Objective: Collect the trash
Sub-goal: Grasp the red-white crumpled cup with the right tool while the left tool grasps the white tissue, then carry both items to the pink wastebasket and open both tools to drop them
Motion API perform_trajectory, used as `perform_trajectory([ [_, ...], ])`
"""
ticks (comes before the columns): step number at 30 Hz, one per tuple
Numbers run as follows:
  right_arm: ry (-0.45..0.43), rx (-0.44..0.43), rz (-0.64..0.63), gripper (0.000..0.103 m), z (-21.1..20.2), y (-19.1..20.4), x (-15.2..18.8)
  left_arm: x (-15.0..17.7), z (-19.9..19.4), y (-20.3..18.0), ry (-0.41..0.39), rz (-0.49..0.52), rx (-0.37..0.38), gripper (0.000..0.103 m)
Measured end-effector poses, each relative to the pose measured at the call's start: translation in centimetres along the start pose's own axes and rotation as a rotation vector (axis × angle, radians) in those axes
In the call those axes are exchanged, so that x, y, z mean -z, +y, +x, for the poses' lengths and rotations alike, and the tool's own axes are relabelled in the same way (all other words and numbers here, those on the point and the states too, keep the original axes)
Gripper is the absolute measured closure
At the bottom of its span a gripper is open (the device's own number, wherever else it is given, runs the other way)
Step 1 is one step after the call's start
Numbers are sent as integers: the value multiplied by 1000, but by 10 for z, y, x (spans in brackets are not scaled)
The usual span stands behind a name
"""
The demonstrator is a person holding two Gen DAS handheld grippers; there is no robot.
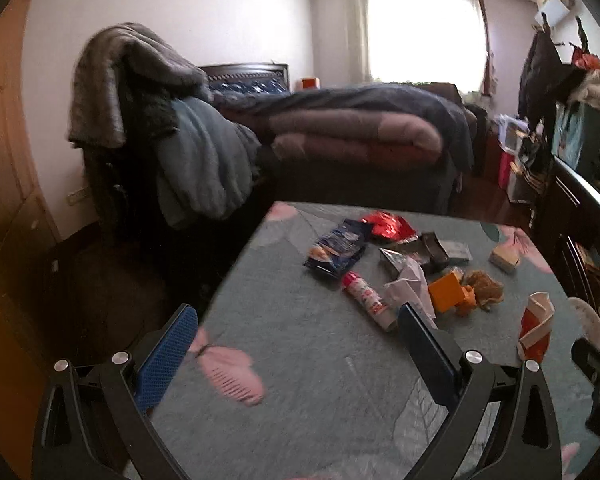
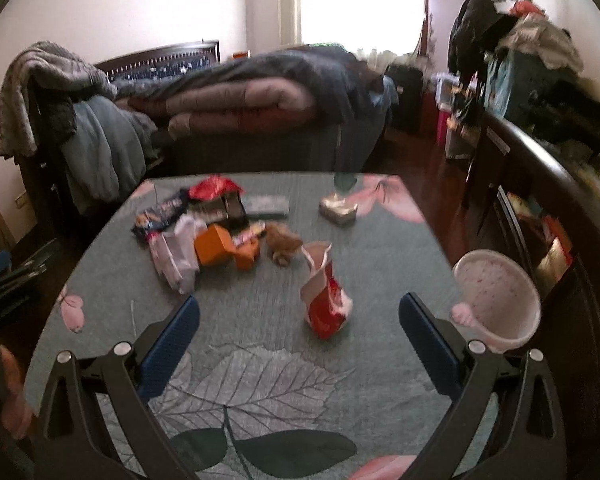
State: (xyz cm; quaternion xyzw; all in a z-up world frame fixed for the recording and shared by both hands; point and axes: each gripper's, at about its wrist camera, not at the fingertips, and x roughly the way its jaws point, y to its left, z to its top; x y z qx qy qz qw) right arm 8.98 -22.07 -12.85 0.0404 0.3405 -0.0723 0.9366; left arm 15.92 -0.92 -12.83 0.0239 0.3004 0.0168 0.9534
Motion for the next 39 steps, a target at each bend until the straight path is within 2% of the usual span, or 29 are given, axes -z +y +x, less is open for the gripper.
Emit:
perform_trajectory([
  [5,50,-1,8,3,28,-4,5,-6,48,-33,103,3,117,4],
  [10,99,0,33,3,48,-18,9,-9,84,-68,152,49,120,4],
  [14,121,-3,51,3,57,-29,13,-11,98,-73,172,27,144,7],
  [16,123,-2,53,4,60,-32,13,-11,105,-72,191,5,177,28],
  [19,124,4,58,4,63,-37,14,-8,122,-75,251,11,226,52],
  [22,127,6,68,4,65,-43,14,-5,126,-77,243,9,243,55],
  [23,128,7,73,4,66,-44,14,-5,125,-77,235,15,250,65],
  [28,134,-34,125,4,78,-54,9,-6,117,-80,193,36,267,73],
  [34,129,-88,139,4,96,-48,-3,-13,92,-67,127,-6,319,74],
  [35,135,-83,130,8,100,-45,-4,-14,88,-65,120,-10,324,74],
  [37,147,-74,106,22,109,-39,-6,-15,77,-59,99,-20,342,74],
  [38,161,-67,98,36,112,-36,-6,-16,72,-56,93,-25,346,74],
  [39,166,-68,93,57,115,-34,-5,-17,68,-55,90,-28,352,74],
])
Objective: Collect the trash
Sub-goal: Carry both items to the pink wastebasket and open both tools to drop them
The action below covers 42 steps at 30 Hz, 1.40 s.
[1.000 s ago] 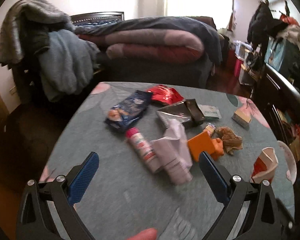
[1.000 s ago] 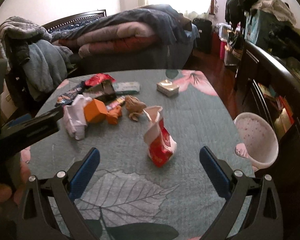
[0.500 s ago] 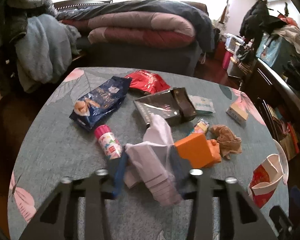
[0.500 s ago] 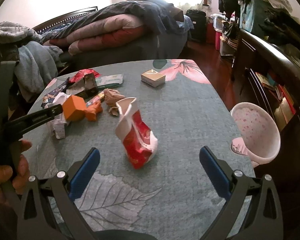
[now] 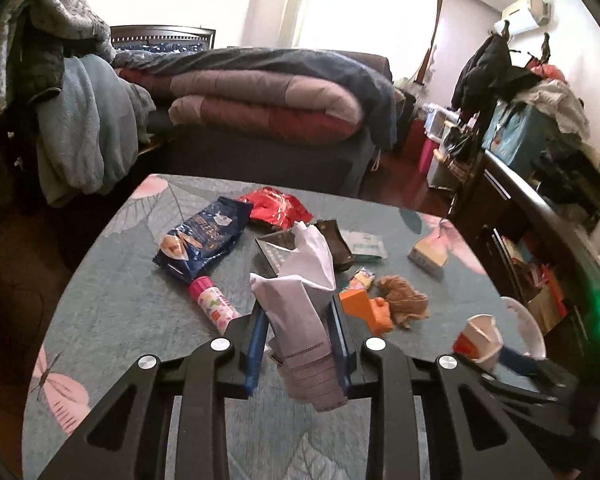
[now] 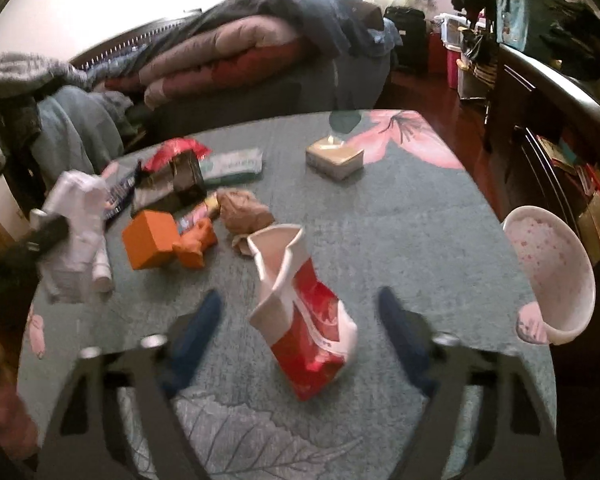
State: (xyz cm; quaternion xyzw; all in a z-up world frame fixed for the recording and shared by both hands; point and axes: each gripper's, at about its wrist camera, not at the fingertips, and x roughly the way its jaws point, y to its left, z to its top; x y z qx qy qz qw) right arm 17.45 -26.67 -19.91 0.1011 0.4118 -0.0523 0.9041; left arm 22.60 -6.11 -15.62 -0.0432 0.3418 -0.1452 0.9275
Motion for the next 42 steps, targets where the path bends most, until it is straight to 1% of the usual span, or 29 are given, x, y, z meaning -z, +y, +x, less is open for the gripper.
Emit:
perform_trajectory([
  [1,6,-5,-3,69,2,1,1,0,-5,0,-4,-1,8,74],
  [2,15,-6,-9,73,2,2,3,1,-9,-1,-6,-2,11,74],
  [3,7,-6,-17,75,0,3,5,1,-14,-2,-10,1,15,74],
  [5,-22,-7,-31,76,-9,3,8,1,-19,-5,-16,10,21,74],
  [7,-48,-30,-28,76,-20,0,10,1,-26,-12,-24,20,35,74],
  [11,-79,-89,21,76,-44,-17,15,1,-35,-32,-34,47,67,74],
  [13,-96,-102,47,76,-56,-28,17,2,-38,-48,-36,75,97,73],
  [17,-126,-89,90,76,-76,-55,22,3,-36,-82,-24,128,163,73],
  [20,-150,-43,121,76,-89,-83,24,3,-28,-118,-2,181,225,73],
  [23,-170,23,165,76,-97,-120,27,3,-15,-162,32,246,294,73],
  [24,-176,45,183,76,-99,-135,29,2,-7,-185,52,275,344,73],
  [25,-180,70,203,76,-100,-150,30,2,-2,-198,61,291,365,73],
  [27,-190,124,247,76,-102,-181,33,5,16,-238,94,342,398,73],
  [28,-194,140,264,76,-102,-194,35,6,21,-252,102,355,414,73],
  [29,-196,155,282,76,-100,-207,37,9,34,-273,128,374,427,73],
  [32,-181,178,341,76,-88,-254,39,17,62,-313,191,396,473,73],
  [36,-158,195,379,76,-65,-296,38,27,108,-363,268,415,483,73],
  [38,-151,187,390,76,-49,-317,37,32,128,-380,294,424,476,72],
  [40,-140,178,398,75,-34,-329,35,38,151,-394,317,438,453,71],
  [41,-144,168,403,74,-26,-337,34,40,160,-399,328,444,440,71],
  [42,-148,161,406,71,-20,-342,34,43,169,-403,345,450,434,69],
])
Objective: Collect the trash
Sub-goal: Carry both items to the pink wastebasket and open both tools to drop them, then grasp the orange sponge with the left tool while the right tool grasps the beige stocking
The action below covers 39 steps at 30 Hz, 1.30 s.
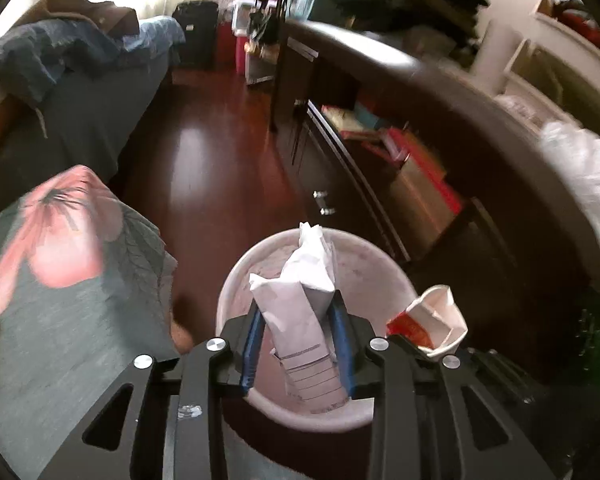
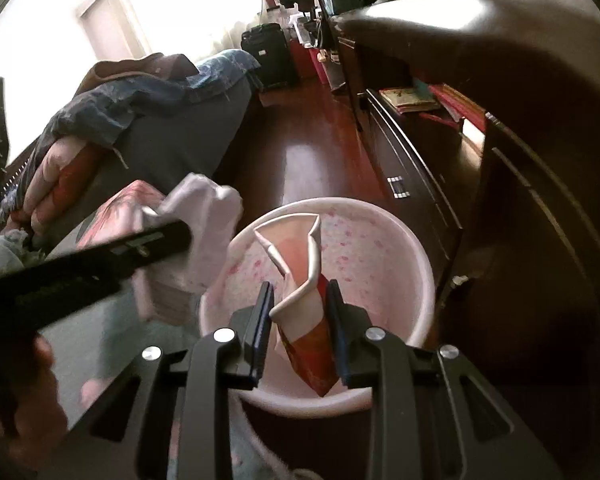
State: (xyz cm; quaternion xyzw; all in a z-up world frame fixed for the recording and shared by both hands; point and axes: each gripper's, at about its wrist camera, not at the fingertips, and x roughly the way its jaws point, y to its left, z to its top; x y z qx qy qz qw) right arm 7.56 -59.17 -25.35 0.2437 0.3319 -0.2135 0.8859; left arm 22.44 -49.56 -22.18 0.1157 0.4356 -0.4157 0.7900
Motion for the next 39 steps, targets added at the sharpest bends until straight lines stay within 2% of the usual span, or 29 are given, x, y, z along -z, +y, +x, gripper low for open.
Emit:
perform_trajectory([
  [1,1,1,3,70,4,-2,0,-1,7,1,11,-3,-7,64],
  [2,2,8,6,66,9,-5,0,-2,11,3,18,-8,-11,62],
  [3,-1,9,8,57,11,-7,1,-2,12,4,19,-15,-9,54],
  [4,-9,9,12,54,12,-9,1,-3,9,6,9,-25,-5,40],
  [5,-25,11,15,50,11,-11,1,-5,6,7,-5,-34,-4,33],
  [6,-33,16,16,49,10,-11,1,-5,-2,10,-34,-47,-4,16],
  [7,-36,30,15,49,9,-12,2,-5,-10,13,-69,-57,-7,10],
  [9,-38,45,17,49,7,-11,3,-5,-27,15,-127,-57,-23,10],
  [14,-30,84,10,41,-6,0,5,0,-61,19,-184,-59,-52,10],
  [16,-26,120,-11,38,-17,11,9,6,-79,25,-213,-66,-87,10],
  [20,-24,163,-69,26,-46,43,18,25,-119,42,-266,-92,-174,8],
  [23,-40,128,-114,18,-69,67,25,40,-147,58,-288,-103,-274,7],
  [29,-49,16,-198,12,-103,129,44,78,-193,102,-313,-137,-476,4],
  [31,-40,-22,-229,12,-108,151,52,94,-207,128,-298,-193,-533,4],
  [36,-4,-76,-299,12,-108,195,68,126,-220,194,-248,-384,-605,4],
  [39,15,-99,-331,12,-105,218,75,137,-216,227,-222,-497,-606,5],
])
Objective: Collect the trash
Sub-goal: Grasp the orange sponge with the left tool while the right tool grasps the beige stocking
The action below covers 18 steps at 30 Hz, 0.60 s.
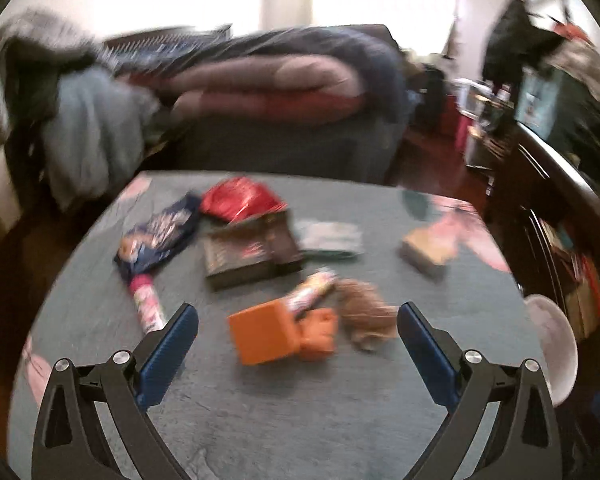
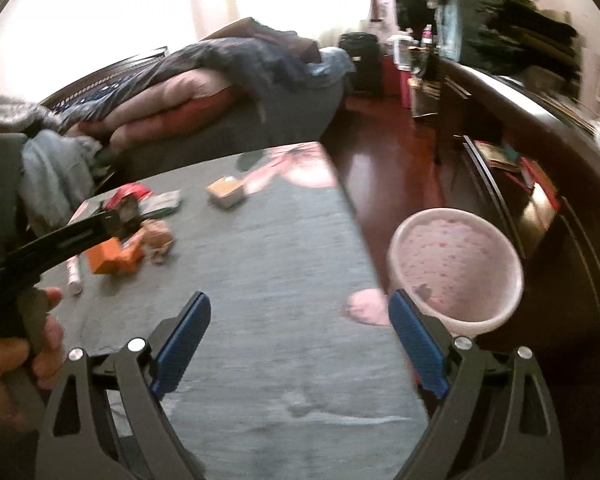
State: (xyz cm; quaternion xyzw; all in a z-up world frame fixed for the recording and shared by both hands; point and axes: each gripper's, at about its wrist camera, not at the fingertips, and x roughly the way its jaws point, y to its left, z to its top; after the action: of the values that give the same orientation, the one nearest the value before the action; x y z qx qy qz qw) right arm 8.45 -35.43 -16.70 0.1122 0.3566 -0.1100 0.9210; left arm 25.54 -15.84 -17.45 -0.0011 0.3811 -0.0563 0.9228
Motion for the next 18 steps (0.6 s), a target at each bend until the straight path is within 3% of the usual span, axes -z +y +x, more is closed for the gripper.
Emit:
perform_trajectory([
  [2,6,-14,-15,12,2,12,0,3,14,13,30,-37,12,9],
  [5,16,-33,-33,12,8,29,-3,5,34,23,93,-70,17,25],
  [9,29,-38,-57,12,20,49,-10,8,47,35,143,-133,96,69],
  [13,47,-49,-74,12,39,66,-21,8,39,51,127,-171,117,69],
  [18,80,-85,-93,12,74,96,-36,1,14,73,56,-169,73,69],
])
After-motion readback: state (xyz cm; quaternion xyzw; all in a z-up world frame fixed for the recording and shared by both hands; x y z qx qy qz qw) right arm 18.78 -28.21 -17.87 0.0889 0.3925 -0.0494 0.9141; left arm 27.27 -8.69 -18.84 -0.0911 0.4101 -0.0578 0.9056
